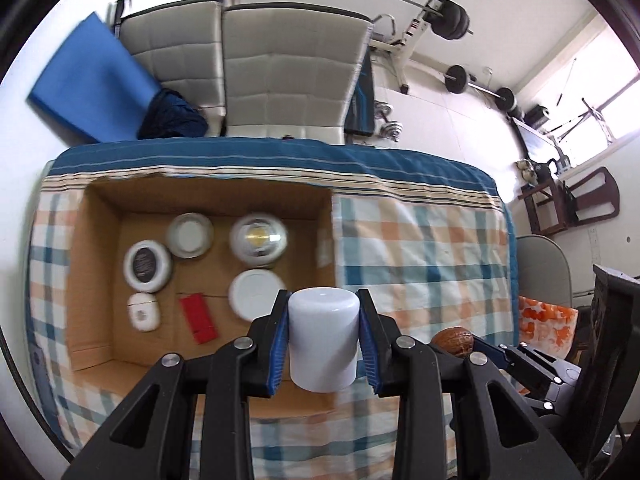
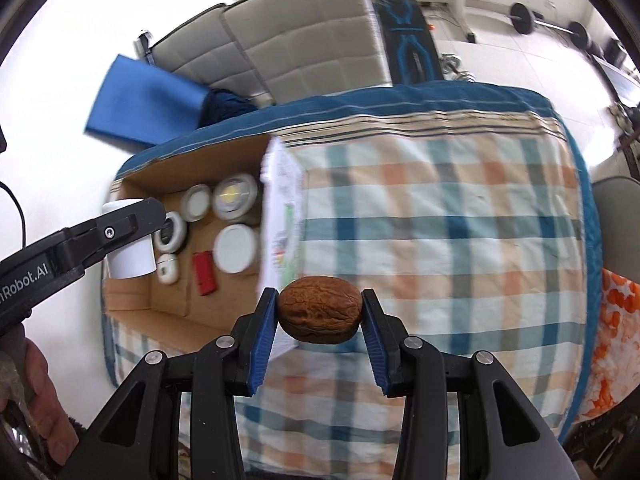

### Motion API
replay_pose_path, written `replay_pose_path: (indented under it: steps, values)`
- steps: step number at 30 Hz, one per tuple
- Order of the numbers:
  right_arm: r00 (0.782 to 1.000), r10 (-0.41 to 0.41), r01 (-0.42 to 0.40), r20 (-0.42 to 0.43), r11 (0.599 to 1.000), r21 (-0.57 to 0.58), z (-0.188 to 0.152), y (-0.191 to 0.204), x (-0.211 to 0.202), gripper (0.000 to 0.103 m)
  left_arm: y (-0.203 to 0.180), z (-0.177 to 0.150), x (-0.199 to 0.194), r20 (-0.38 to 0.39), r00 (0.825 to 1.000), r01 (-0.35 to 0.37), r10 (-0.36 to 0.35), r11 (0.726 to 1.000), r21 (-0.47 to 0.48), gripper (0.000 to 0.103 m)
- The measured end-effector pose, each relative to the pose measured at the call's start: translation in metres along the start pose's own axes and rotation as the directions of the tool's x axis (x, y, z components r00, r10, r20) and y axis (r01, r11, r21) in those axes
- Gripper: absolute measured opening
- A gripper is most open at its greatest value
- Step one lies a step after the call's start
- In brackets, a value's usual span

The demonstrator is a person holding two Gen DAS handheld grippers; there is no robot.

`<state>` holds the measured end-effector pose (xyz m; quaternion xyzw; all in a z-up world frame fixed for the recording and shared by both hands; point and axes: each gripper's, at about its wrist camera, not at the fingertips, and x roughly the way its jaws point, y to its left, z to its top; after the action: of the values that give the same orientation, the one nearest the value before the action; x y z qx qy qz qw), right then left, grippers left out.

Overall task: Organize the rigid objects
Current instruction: 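Lift and carry the white cylinder and walnut over the box with both tools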

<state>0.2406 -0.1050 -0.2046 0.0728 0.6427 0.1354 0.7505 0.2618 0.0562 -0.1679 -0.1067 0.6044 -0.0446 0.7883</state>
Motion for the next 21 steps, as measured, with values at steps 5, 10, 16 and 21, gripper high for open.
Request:
replay_pose_path:
  steps: [5, 10, 16, 21]
  values:
    - [0.998, 0.024, -0.026, -0.053, 0.999, -0.039, -0.008, 0.052, 0.034, 0.044, 0.066, -0.018, 0.002, -0.031, 0.999, -0.023, 0.02, 0.997, -0.074, 0.029]
    - [0.994, 0.018, -0.022, -0.112, 0.999, -0.035, -0.014, 0.087, 0.083, 0.044, 0.128, -0.037, 0.032, -0.109, 0.994, -0.04, 0.026, 0.99, -0.136, 0.029]
    - [0.984, -0.006, 0.006, -0.179, 1.0, 0.0, -0.017, 0.098, 0.142, 0.044, 0.176, -0.05, 0.088, -0.237, 0.971, -0.021, -0.022, 0.984, -0.177, 0.029]
    - [0.972, -0.041, 0.045, -0.231, 0.999, 0.01, -0.02, 0.1, 0.185, 0.044, 0.187, -0.057, 0.133, -0.315, 0.948, -0.02, -0.034, 0.986, -0.168, 0.029]
